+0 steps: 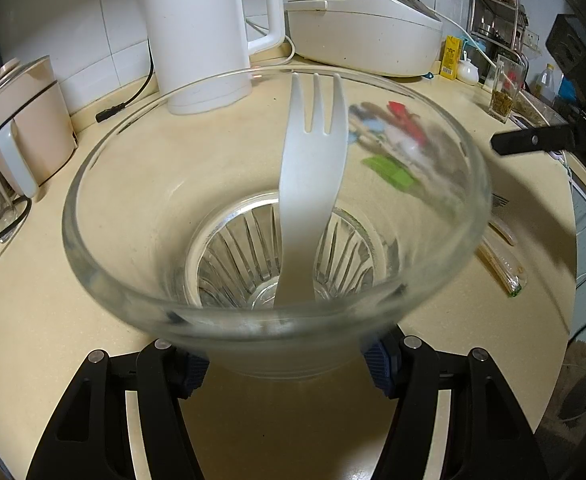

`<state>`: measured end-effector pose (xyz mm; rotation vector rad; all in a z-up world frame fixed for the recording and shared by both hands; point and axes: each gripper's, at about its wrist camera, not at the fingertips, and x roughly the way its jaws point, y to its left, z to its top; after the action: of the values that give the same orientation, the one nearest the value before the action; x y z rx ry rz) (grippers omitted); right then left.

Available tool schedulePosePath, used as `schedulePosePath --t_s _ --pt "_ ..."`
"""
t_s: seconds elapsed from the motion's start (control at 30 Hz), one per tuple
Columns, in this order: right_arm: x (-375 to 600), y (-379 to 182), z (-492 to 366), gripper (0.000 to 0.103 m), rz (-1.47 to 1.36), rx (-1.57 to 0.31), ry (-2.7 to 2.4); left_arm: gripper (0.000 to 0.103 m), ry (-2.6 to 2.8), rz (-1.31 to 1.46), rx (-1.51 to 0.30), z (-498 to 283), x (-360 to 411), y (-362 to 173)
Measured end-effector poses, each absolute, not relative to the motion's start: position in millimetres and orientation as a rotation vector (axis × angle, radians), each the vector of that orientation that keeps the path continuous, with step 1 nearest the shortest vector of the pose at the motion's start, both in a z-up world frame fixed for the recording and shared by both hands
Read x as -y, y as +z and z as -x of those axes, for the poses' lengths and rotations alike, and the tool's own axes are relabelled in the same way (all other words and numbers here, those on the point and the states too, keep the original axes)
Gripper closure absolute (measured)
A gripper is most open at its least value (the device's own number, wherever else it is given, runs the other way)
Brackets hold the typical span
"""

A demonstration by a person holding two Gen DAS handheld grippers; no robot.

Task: Organize utensils
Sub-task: 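Grasp the chopsticks in the paper sleeve with the right gripper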

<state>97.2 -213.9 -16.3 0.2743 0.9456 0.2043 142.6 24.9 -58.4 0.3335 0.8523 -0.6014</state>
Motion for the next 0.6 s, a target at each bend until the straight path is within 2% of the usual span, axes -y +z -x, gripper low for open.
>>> schedulePosePath --t_s 0.33,0.6 --pt "162 -44 -104 0.081 -0.188 -1.045 0.286 0.035 -0.603 -0.333 -0.853 -141 -25 -58" --pt "169 -23 -136 0.081 -0.157 -0.997 0.226 0.035 -0.603 -0.333 -0.853 -142 -24 -58"
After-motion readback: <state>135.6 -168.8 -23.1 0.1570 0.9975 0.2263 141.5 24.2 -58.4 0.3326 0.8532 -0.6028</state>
